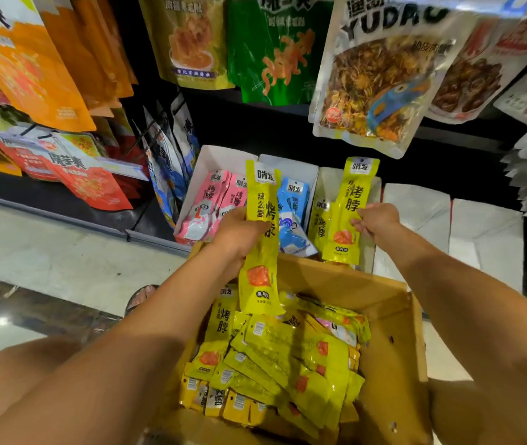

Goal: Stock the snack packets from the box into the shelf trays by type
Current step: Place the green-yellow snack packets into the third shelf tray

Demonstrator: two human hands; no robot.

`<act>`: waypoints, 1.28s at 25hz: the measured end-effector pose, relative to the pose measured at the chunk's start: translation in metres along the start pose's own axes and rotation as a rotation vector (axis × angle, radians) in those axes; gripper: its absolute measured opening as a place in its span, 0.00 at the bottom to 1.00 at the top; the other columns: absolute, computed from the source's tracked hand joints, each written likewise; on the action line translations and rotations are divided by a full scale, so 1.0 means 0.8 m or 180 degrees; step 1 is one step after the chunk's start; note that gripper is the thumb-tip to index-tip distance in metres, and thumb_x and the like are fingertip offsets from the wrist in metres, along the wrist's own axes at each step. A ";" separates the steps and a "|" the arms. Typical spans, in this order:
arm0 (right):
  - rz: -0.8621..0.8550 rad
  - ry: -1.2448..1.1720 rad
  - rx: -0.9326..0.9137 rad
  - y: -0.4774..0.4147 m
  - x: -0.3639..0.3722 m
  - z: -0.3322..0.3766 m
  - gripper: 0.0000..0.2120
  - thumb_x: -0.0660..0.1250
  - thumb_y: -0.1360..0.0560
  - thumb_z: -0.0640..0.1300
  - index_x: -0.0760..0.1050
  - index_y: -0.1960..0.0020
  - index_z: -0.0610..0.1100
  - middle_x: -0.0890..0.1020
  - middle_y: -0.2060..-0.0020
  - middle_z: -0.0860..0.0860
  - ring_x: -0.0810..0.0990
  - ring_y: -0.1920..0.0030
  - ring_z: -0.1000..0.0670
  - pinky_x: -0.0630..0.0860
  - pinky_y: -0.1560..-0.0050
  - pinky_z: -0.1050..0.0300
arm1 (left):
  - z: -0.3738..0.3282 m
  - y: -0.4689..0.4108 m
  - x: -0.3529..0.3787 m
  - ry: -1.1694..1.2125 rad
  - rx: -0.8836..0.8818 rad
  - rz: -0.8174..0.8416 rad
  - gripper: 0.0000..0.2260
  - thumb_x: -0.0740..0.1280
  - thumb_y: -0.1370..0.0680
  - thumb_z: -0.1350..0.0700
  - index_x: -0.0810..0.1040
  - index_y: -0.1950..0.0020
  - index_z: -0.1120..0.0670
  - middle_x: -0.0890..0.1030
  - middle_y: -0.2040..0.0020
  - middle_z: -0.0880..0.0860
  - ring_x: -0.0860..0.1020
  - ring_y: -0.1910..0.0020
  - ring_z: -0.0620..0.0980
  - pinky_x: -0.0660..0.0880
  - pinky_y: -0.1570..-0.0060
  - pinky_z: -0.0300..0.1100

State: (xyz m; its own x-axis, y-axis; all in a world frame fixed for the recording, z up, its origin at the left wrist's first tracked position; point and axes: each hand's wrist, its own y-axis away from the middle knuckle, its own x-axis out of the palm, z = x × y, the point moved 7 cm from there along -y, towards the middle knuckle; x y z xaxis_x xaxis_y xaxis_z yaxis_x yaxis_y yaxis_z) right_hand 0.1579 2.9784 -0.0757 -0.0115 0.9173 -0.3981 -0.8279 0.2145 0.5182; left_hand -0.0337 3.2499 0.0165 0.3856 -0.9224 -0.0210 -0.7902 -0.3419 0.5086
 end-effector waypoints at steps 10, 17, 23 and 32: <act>0.0428 -0.0049 0.0335 -0.084 0.085 -0.090 0.22 0.62 0.22 0.29 0.71 0.30 0.43 0.79 0.39 0.43 0.84 0.57 0.48 0.81 0.46 0.52 | 0.005 -0.029 -0.008 0.0059 0.0074 -0.0289 0.10 0.68 0.21 0.67 0.80 0.48 0.52 0.85 0.47 0.58 0.84 0.47 0.62 0.81 0.45 0.62; 0.1147 0.2384 -0.0604 -0.058 0.116 -0.101 0.33 0.73 0.25 0.41 0.64 0.23 0.45 0.79 0.42 0.41 0.70 0.70 0.54 0.65 0.74 0.60 | 0.008 -0.033 -0.010 0.0070 0.0006 -0.0249 0.10 0.69 0.20 0.66 0.80 0.41 0.55 0.86 0.47 0.57 0.85 0.48 0.58 0.82 0.46 0.61; 0.1371 0.2800 -0.1046 -0.055 0.124 -0.100 0.29 0.76 0.26 0.46 0.72 0.28 0.47 0.70 0.26 0.46 0.78 0.46 0.46 0.75 0.47 0.53 | 0.007 -0.031 -0.010 0.0089 0.0032 -0.0185 0.11 0.69 0.21 0.66 0.80 0.45 0.52 0.86 0.47 0.55 0.86 0.49 0.57 0.83 0.47 0.57; 0.1012 0.2361 -0.1577 0.008 0.089 -0.010 0.12 0.71 0.23 0.45 0.80 0.40 0.48 0.76 0.31 0.49 0.77 0.38 0.46 0.75 0.43 0.54 | 0.006 -0.025 -0.013 0.0206 0.0044 -0.0099 0.10 0.68 0.20 0.66 0.80 0.48 0.51 0.86 0.49 0.54 0.85 0.54 0.55 0.82 0.59 0.49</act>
State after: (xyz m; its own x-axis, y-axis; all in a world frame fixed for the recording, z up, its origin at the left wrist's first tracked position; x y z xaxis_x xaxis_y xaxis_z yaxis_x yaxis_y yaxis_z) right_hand 0.1474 3.0426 -0.1064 -0.4899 0.4242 -0.7616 -0.8666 -0.3319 0.3725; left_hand -0.0238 3.2656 0.0024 0.4398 -0.8979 0.0193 -0.7837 -0.3733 0.4965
